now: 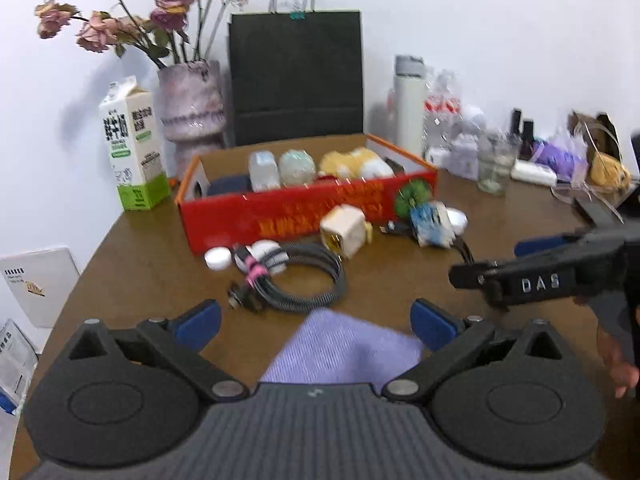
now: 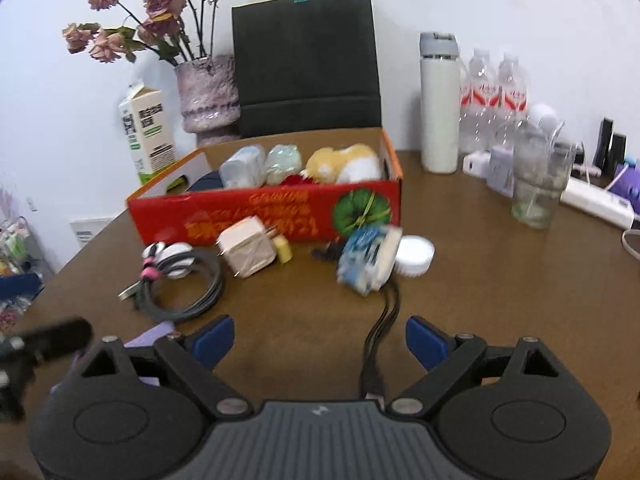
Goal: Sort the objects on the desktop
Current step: 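Move both tools back toward the plug adapter and blue packet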
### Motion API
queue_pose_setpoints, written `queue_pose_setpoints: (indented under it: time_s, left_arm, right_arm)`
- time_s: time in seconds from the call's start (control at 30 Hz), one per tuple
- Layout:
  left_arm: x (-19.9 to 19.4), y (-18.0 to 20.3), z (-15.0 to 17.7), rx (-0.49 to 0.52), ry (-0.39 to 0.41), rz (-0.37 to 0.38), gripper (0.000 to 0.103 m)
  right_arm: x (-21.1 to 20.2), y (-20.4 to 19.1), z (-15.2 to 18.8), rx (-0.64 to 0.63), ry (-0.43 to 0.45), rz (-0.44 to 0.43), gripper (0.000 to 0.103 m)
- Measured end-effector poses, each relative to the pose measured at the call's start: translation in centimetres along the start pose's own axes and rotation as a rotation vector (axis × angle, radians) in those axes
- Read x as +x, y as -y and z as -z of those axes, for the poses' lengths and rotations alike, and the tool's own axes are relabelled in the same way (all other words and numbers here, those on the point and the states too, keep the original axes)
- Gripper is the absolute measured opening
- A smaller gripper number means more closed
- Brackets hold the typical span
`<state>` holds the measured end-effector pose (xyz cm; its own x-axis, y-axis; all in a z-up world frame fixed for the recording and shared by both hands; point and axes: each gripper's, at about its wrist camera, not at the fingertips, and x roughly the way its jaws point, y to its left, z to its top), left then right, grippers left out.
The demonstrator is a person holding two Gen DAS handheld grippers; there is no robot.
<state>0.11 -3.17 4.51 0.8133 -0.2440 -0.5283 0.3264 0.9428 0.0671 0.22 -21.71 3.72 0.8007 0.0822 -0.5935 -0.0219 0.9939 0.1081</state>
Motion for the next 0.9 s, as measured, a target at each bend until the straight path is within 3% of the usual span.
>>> queue_pose_setpoints:
  time_s: [0.2, 0.53, 0.9]
  left_arm:
    - [0.1, 0.5, 0.8, 0.015, -0.029, -0.033, 0.103]
    - [1.6, -0.7, 1.9, -0.045, -0.089, -0.049, 0.103]
    - [2.7, -1.8, 1.6, -0.095, -0.105, -0.038, 0.103]
  right_arm:
    - [-1.2, -1.6, 1.0, -0.080, 0.011, 0.032, 0.093]
    - [-0.9, -0.4, 1.6, -0.049, -0.019, 0.052, 0.093]
    - [0.6, 0.9, 1.5, -0.006, -0.042, 0.055, 0.093]
